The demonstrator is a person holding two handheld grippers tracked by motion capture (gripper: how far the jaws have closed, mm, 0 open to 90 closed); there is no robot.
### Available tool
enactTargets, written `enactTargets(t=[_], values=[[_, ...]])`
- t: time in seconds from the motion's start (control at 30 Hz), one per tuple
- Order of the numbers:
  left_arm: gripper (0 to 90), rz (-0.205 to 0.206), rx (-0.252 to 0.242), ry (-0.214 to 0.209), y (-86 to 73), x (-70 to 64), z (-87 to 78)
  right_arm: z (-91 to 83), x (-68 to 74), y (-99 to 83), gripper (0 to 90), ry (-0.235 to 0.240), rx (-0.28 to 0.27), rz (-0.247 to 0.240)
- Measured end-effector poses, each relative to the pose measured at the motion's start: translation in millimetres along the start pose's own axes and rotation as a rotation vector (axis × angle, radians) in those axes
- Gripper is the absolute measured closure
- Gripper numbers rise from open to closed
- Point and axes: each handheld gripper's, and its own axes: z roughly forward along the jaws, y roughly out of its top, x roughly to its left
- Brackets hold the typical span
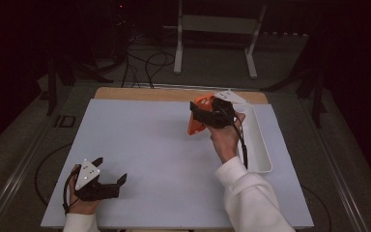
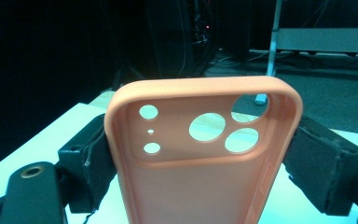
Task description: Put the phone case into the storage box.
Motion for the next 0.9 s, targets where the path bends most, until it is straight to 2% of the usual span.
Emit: enactTargets(t=[0.9], values=[[0.0,0.003,0.001,0.000,-0.3,-0.9,0.8,5.7,-17.4,6.0,16.4,-0.051,-0.003,0.021]])
